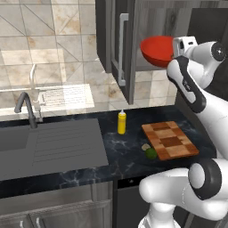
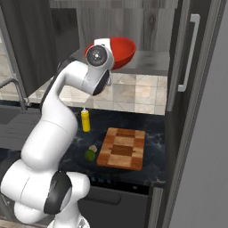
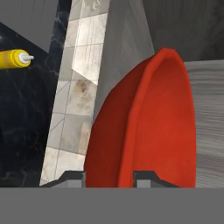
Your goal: Open the cabinet. Place the bowl and condiment on the counter. Then place the lime and garlic on the cutting board.
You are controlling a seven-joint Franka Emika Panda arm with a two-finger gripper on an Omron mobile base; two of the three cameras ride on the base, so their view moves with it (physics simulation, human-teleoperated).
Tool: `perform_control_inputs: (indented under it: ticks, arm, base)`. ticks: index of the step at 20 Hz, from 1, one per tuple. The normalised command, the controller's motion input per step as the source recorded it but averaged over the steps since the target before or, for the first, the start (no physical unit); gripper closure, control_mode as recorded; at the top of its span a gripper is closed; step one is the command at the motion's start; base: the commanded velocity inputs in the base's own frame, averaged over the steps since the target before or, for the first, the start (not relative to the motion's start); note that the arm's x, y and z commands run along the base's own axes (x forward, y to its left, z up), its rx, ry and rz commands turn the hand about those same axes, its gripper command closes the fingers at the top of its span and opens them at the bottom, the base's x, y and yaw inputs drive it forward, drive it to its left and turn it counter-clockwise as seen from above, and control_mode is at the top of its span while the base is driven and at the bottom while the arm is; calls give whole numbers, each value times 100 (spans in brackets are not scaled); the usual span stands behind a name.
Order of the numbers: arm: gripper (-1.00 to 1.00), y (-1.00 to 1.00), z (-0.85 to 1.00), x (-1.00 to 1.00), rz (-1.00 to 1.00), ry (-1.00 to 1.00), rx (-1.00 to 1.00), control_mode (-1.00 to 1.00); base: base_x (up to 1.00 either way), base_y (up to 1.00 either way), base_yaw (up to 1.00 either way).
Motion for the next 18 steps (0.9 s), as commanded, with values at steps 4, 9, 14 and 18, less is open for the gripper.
perform_control_inputs:
  ticks: [4, 9, 14, 18]
  arm:
    - [100, 0, 0, -33, 0, 0, 0, -100]
    - [100, 4, 0, -37, 0, 0, 0, -100]
    - [100, 9, 0, -38, 0, 0, 0, -100]
    - [100, 13, 0, -40, 0, 0, 0, -100]
  base:
    - [0, 0, 0]
    - [0, 0, 0]
    - [0, 0, 0]
    - [0, 0, 0]
